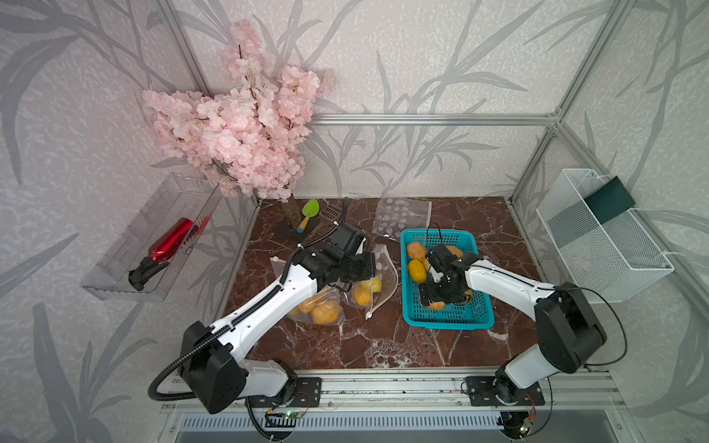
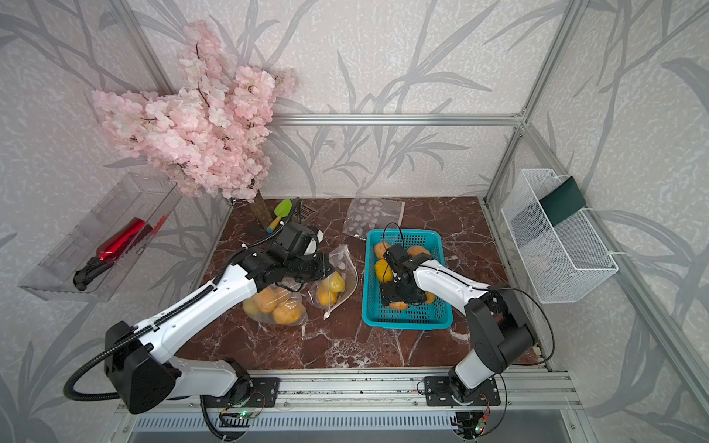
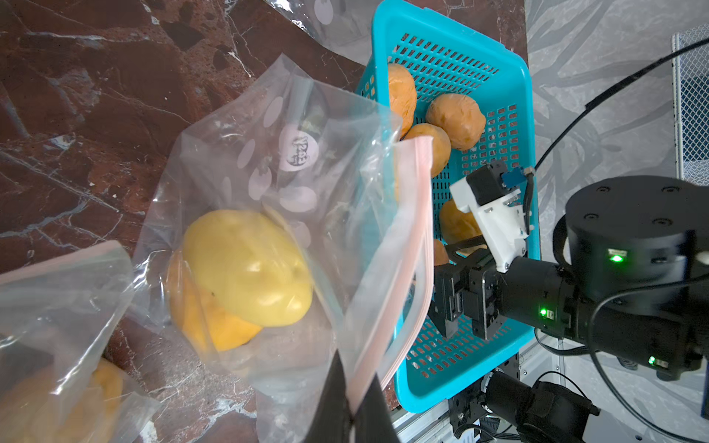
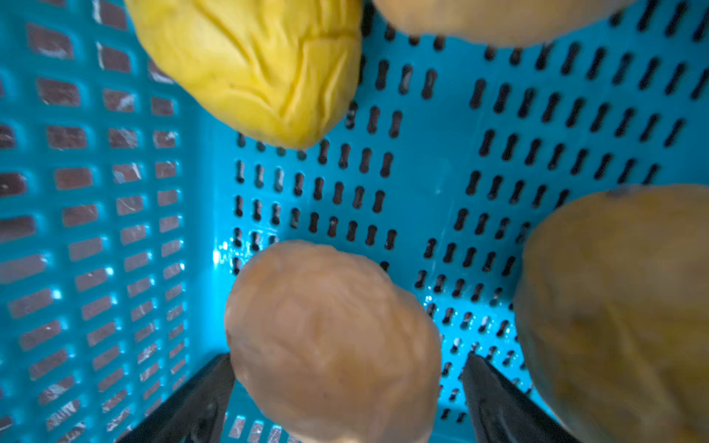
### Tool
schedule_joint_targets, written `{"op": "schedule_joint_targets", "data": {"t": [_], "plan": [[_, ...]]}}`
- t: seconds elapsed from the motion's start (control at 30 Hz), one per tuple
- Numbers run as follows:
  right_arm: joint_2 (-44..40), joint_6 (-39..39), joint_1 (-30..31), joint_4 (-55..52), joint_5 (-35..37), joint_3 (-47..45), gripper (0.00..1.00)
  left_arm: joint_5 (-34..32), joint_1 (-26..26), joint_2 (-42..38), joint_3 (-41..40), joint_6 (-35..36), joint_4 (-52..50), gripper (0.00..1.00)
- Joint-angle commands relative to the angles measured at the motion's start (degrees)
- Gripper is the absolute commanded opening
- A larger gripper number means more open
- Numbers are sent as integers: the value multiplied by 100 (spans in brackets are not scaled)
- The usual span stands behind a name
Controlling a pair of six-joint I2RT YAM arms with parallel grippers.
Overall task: Put the potatoes into a zipper bag and zip it
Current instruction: Pick up the potato from the basket.
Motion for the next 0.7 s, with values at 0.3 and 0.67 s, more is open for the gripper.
{"op": "schedule_joint_targets", "data": {"t": [0.3, 0.67], "plan": [[204, -118, 18, 232, -393, -55, 80, -135, 44, -185, -20, -12, -21, 0], [-143, -62, 16, -37, 21, 76, 44, -2, 47, -230, -54, 1, 30, 0]]}}
